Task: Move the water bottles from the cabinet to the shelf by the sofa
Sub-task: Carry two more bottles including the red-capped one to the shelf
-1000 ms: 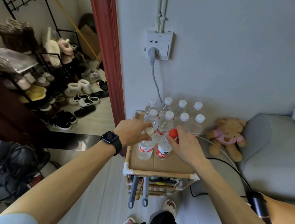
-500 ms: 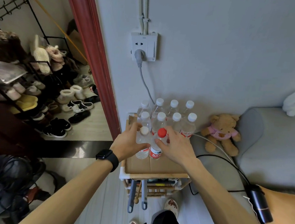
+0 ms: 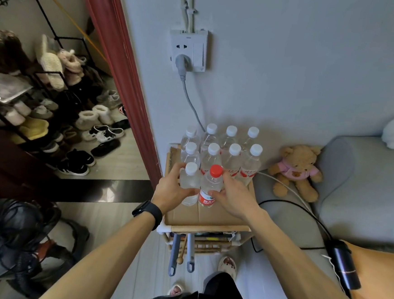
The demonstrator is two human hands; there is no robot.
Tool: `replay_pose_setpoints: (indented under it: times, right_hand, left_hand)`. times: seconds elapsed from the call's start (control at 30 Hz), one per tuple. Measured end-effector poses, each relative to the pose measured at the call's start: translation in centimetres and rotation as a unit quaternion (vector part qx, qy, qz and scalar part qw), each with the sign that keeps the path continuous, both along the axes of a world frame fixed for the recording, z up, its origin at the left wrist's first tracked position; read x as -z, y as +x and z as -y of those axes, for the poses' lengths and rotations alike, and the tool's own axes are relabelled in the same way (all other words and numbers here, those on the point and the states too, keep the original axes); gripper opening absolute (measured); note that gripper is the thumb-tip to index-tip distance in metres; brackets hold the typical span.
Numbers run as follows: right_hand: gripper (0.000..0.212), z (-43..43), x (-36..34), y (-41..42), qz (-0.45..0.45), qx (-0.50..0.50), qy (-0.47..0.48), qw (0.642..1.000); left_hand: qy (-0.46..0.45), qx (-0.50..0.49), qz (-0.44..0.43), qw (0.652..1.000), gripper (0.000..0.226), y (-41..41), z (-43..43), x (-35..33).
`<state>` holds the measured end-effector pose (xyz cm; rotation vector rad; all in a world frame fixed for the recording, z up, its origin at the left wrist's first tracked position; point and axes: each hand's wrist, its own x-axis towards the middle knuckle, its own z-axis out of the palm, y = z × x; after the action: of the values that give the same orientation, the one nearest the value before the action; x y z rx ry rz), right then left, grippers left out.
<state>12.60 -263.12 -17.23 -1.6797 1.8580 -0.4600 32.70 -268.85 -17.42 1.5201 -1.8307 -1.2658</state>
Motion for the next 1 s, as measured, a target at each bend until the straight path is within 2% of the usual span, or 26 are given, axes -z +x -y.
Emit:
replay_pose_setpoints:
  times: [0.2, 0.33, 0.4, 0.47, 0.53, 0.77, 1.0]
  right_hand:
    - [0.061, 0.3, 0.3, 0.3, -0.004, 0.003, -0.021, 1.0]
    - [0.077, -0.2, 0.4, 0.9, 0.048, 0.022, 0.0, 0.999]
    - [0.082, -0.4, 0.7, 1.3, 0.065, 0.036, 0.001, 0.997]
    - [0.077, -0.5, 1.0, 1.5, 0.068, 0.049, -0.006, 0.996]
    - [0.075, -0.6, 1.4, 1.6, 0.074, 0.058, -0.017, 0.995]
    - [0.079, -0.1, 1.6, 1.2, 0.067, 0.061, 0.007, 0.996]
    - [0.092, -0.1, 1.7, 0.6, 0.114, 0.048, 0.045, 0.991]
  left_hand:
    - [-0.006, 0.004, 0.008, 1.0, 0.084, 0.2, -0.1, -0.1]
    - [0.029, 0.0, -0.004, 1.0, 0.105, 0.7, -0.1, 0.3]
    - [0.054, 0.022, 0.027, 0.998, 0.095, 0.9, 0.0, 0.9]
    - [0.064, 0.03, 0.064, 0.995, 0.077, 0.7, -0.1, 1.5]
    - [0.056, 0.016, 0.077, 0.995, 0.069, 0.6, -0.4, 1.9]
    - [0.055, 0.003, 0.08, 0.995, 0.071, 0.3, -0.5, 1.9]
    - [0.081, 0.013, 0.084, 0.993, 0.075, 0.6, -0.7, 1.7]
